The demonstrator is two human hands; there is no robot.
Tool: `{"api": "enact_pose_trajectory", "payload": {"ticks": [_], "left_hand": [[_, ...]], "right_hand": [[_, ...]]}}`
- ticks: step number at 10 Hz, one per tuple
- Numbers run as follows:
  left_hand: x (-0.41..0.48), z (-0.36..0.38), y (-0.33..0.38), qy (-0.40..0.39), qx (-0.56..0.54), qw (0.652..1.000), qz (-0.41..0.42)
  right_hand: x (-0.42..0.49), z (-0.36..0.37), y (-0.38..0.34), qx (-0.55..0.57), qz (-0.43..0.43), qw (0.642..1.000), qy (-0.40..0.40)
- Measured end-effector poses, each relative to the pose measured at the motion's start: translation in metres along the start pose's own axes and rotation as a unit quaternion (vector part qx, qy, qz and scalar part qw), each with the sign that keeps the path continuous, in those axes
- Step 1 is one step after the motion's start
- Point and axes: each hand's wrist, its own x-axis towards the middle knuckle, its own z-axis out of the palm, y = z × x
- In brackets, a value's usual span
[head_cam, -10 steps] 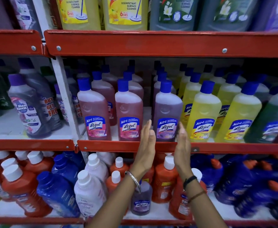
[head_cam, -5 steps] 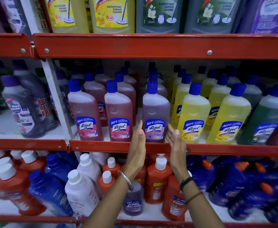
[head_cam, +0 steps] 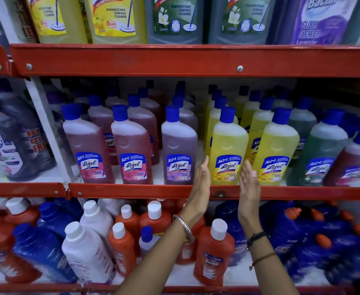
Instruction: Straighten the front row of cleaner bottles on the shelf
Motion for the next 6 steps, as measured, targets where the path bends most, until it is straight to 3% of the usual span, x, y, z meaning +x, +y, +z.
{"api": "enact_pose_trajectory", "payload": {"ticks": [2, 5, 6], "left_hand": [[0.008, -0.002, -0.002, -0.028, -0.047, 0.998, -0.017], [0.007, -0.003, 0.000, -0.010, -0.047, 0.999, -0.024], [-0.005, -0.006, 0.004, 0.030, -0.032, 0.999, 0.009]], "right_hand": [[0.001, -0.006, -0.007, 0.032, 0.009, 0.999, -0.013], [0.006, -0.009, -0.003, 0.021, 0.029, 0.999, -0.024], [0.000, -0.024, -0.008, 0.007, 0.015, 0.999, -0.034]]}}
